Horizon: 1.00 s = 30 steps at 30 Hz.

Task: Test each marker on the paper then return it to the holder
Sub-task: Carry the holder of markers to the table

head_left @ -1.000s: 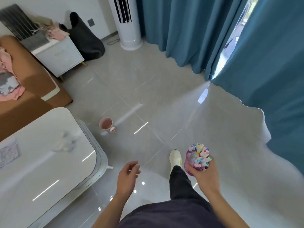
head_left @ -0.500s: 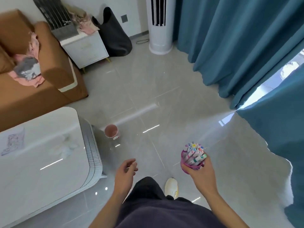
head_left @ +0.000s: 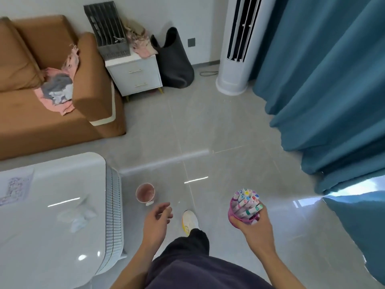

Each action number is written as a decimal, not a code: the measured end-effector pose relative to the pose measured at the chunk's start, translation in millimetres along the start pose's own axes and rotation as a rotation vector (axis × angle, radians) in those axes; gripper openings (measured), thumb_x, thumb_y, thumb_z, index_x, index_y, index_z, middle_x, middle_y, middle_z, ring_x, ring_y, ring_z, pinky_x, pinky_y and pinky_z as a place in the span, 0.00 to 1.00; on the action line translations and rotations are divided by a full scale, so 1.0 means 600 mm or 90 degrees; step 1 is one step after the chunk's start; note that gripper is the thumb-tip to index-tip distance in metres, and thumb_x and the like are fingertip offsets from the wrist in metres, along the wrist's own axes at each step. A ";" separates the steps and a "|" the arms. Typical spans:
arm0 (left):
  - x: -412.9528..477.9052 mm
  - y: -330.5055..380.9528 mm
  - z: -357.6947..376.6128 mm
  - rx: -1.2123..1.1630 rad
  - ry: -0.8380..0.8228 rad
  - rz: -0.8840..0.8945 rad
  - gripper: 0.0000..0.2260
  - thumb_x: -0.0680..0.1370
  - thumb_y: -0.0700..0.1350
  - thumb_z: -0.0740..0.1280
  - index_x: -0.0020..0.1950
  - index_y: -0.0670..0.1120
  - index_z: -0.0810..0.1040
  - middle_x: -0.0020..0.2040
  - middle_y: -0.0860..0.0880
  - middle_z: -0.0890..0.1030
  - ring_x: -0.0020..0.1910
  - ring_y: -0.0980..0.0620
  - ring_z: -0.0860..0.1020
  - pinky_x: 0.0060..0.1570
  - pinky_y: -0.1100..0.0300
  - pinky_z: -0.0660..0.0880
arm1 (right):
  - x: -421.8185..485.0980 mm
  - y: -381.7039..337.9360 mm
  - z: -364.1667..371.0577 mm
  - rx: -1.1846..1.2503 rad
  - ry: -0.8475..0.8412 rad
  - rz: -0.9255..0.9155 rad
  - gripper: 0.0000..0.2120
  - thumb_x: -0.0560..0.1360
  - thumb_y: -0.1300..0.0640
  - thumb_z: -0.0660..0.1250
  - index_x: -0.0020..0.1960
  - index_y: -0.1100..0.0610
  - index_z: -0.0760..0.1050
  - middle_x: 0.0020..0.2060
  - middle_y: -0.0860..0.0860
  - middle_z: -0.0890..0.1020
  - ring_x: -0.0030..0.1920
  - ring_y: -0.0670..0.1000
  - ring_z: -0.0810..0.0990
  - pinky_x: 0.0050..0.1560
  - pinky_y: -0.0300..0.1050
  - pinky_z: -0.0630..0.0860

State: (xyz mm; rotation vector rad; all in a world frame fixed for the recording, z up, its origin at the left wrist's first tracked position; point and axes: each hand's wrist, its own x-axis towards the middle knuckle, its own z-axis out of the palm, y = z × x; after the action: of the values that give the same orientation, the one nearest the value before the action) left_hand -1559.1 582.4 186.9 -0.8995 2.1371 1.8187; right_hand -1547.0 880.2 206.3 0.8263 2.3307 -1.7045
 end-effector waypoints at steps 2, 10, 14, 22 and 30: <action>0.055 0.033 -0.005 0.002 0.003 0.004 0.07 0.79 0.42 0.69 0.54 0.52 0.83 0.45 0.49 0.85 0.45 0.51 0.85 0.49 0.53 0.81 | 0.055 -0.044 0.024 -0.012 -0.012 -0.017 0.37 0.62 0.51 0.87 0.59 0.29 0.70 0.55 0.38 0.83 0.50 0.34 0.83 0.42 0.30 0.79; 0.204 0.131 -0.041 -0.013 0.060 -0.006 0.05 0.80 0.44 0.69 0.53 0.53 0.82 0.50 0.48 0.84 0.45 0.51 0.84 0.51 0.51 0.81 | 0.228 -0.198 0.139 -0.050 -0.070 -0.071 0.37 0.63 0.51 0.87 0.58 0.25 0.68 0.53 0.31 0.82 0.51 0.32 0.82 0.48 0.33 0.76; 0.257 0.166 -0.054 -0.024 0.099 -0.009 0.05 0.81 0.41 0.67 0.54 0.46 0.83 0.59 0.43 0.78 0.46 0.47 0.84 0.50 0.52 0.82 | 0.303 -0.255 0.192 -0.069 -0.107 -0.077 0.37 0.63 0.51 0.86 0.58 0.27 0.69 0.54 0.33 0.82 0.51 0.32 0.82 0.46 0.30 0.75; 0.383 0.256 -0.069 -0.094 0.194 -0.068 0.06 0.81 0.42 0.67 0.57 0.48 0.82 0.48 0.45 0.85 0.48 0.48 0.84 0.45 0.62 0.79 | 0.487 -0.378 0.327 -0.095 -0.204 -0.106 0.36 0.63 0.53 0.87 0.58 0.28 0.70 0.52 0.34 0.83 0.50 0.35 0.83 0.47 0.34 0.77; 0.531 0.377 -0.059 -0.168 0.322 -0.081 0.07 0.82 0.41 0.67 0.57 0.46 0.81 0.49 0.44 0.84 0.48 0.48 0.83 0.48 0.60 0.78 | 0.677 -0.550 0.467 -0.164 -0.384 -0.174 0.38 0.62 0.53 0.87 0.65 0.37 0.71 0.58 0.41 0.83 0.55 0.44 0.84 0.53 0.43 0.81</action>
State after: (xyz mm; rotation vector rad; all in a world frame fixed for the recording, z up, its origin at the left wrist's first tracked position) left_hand -1931.2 461.0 218.6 -1.6719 2.0537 1.9987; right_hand -2111.4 695.9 215.6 -0.0607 2.2128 -1.4229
